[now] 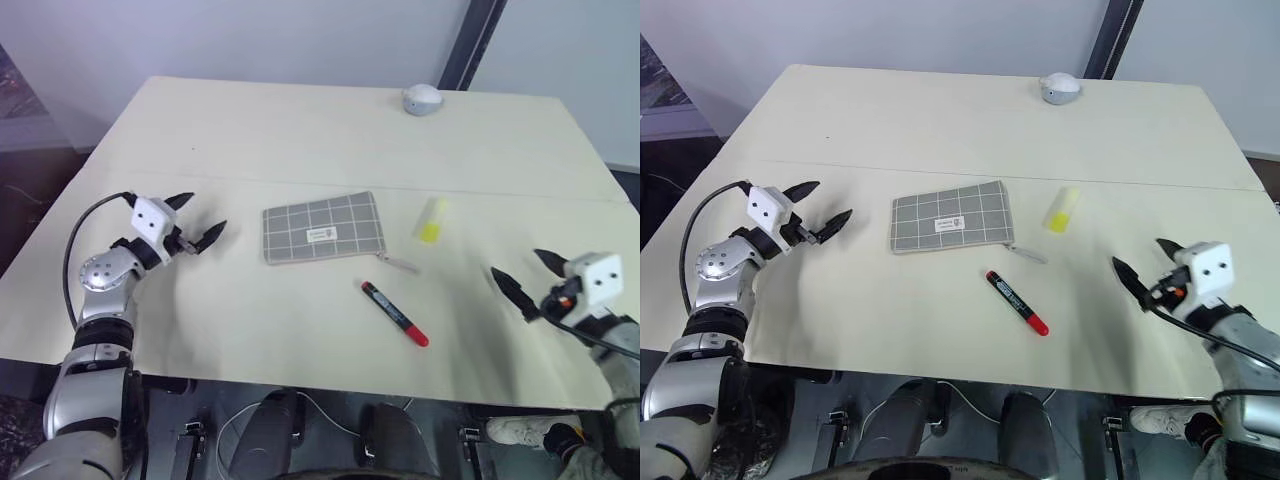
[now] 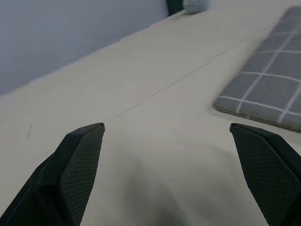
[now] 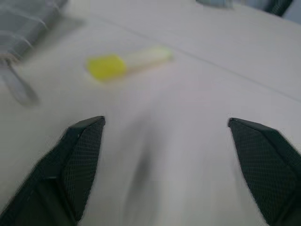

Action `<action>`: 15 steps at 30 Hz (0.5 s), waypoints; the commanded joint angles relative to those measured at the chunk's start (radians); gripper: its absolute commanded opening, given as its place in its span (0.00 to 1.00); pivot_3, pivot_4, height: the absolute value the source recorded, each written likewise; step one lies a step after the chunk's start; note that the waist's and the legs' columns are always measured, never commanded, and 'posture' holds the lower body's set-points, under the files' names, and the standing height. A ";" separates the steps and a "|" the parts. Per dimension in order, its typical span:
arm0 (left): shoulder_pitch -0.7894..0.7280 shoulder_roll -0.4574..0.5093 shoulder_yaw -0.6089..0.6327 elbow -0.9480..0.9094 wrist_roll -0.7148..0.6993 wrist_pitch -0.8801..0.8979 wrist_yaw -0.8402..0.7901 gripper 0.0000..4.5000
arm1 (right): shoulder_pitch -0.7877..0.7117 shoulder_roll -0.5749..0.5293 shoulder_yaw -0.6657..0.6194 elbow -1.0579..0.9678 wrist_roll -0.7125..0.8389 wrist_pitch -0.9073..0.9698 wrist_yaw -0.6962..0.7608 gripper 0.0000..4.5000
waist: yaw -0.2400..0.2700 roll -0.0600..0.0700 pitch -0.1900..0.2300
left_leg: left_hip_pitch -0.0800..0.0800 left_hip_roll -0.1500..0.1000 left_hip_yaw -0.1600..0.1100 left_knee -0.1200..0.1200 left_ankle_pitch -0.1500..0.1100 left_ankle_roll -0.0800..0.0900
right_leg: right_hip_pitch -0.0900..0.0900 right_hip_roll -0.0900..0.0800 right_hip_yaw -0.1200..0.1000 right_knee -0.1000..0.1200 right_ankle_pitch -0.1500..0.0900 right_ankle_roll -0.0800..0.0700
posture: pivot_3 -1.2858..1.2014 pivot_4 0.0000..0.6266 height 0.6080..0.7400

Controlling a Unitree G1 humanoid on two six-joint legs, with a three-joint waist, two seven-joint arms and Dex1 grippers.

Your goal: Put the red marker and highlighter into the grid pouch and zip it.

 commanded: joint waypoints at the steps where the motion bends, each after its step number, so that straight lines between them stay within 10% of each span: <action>1: -0.010 0.015 -0.057 -0.008 0.074 -0.143 -0.003 1.00 | -0.135 0.075 0.158 -0.082 -0.069 0.016 -0.090 0.48 | -0.002 0.000 0.000 | 0.000 0.000 0.000 0.000 0.000 0.000 | 0.000 0.000 0.000 0.000 0.000 0.000 | 0.52 0.24 1.00; 5: -0.023 0.027 -0.116 0.028 0.141 -0.249 0.006 1.00 | -0.303 0.201 0.315 -0.027 -0.150 0.020 -0.172 0.01 | 0.001 0.000 0.000 | -0.001 0.000 0.000 -0.001 0.000 0.000 | -0.005 0.001 0.000 0.002 0.002 -0.003 | 0.52 0.24 1.00; 15: -0.074 0.028 -0.225 0.143 0.286 -0.424 0.100 1.00 | -0.571 0.286 0.531 0.357 -0.407 0.012 -0.270 0.01 | 0.002 0.000 0.000 | -0.001 -0.004 0.001 0.001 0.001 0.000 | -0.007 0.000 0.000 0.003 0.012 -0.012 | 0.52 0.24 1.00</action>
